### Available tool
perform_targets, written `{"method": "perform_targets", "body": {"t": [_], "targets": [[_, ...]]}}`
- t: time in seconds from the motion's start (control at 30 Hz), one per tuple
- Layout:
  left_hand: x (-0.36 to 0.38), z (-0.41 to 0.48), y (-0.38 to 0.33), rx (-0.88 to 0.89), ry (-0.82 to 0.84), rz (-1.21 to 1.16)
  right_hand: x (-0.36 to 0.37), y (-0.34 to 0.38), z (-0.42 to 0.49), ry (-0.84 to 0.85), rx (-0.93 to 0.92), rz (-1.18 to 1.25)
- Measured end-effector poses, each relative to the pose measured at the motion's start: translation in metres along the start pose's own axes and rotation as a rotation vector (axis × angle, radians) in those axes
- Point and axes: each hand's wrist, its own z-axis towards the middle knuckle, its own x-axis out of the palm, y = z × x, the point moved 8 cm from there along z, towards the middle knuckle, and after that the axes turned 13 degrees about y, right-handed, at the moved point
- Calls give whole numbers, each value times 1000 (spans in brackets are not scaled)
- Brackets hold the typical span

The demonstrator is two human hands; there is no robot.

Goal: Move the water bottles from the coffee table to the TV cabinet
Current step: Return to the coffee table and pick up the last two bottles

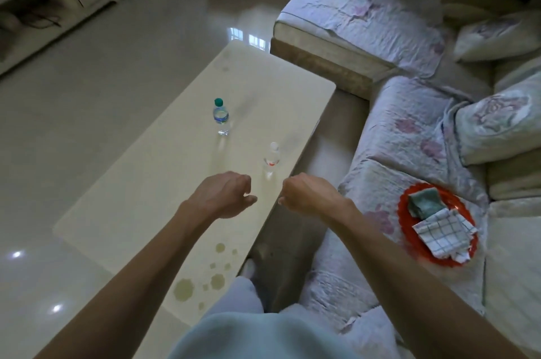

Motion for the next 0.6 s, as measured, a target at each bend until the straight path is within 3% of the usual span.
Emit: {"method": "perform_targets", "body": {"t": [0.6], "targets": [[14, 165, 78, -258, 137, -293, -34, -77, 204, 202, -120, -99]]}}
